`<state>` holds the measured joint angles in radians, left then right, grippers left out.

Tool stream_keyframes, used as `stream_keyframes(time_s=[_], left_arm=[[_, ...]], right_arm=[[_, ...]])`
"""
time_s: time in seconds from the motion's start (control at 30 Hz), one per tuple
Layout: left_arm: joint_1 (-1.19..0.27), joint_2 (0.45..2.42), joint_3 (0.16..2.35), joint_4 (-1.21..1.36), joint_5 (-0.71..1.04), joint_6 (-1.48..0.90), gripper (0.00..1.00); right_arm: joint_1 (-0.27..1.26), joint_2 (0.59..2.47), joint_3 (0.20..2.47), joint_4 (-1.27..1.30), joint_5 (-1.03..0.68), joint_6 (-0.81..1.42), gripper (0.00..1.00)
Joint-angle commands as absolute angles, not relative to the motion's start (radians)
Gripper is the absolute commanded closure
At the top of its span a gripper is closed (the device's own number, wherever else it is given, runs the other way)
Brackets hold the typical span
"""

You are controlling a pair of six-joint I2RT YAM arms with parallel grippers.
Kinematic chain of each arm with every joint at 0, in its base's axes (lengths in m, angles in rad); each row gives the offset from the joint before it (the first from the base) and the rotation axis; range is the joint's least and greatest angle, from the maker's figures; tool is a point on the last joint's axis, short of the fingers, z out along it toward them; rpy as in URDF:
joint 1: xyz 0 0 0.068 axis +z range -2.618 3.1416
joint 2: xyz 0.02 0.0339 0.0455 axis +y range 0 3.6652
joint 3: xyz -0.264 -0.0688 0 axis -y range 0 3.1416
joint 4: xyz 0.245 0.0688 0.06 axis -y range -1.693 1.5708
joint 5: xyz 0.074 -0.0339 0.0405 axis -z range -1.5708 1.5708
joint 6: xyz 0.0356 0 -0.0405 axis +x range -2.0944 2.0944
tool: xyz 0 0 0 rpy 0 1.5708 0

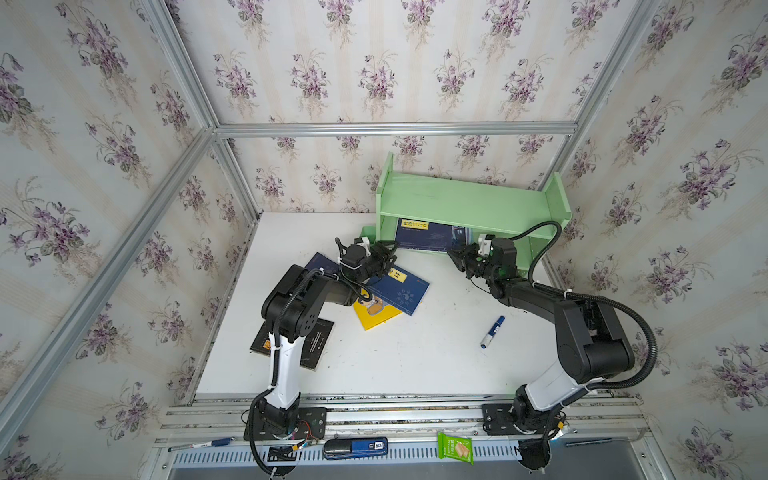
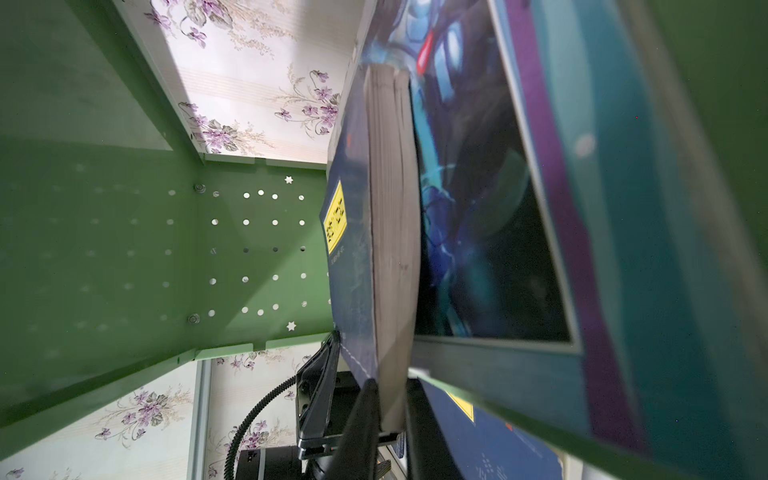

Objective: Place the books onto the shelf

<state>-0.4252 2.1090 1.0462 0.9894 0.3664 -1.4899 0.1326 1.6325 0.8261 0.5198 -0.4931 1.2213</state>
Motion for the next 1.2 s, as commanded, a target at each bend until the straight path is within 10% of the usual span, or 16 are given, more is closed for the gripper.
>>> stream_keyframes(time_s=[0.0,1.17], left_arm=[[-0.425,2.111,1.038,0.884,0.381,-1.529,0.33],[-0.425,2.115,1.038,0.891,0.391,-1.536,0.3]], right_arm=[[0.132,1.638,0.848,0.545,-0.477,1.195,0.85],[0.132,1.602,0.818,0.577,-0.436,1.241,0.75]])
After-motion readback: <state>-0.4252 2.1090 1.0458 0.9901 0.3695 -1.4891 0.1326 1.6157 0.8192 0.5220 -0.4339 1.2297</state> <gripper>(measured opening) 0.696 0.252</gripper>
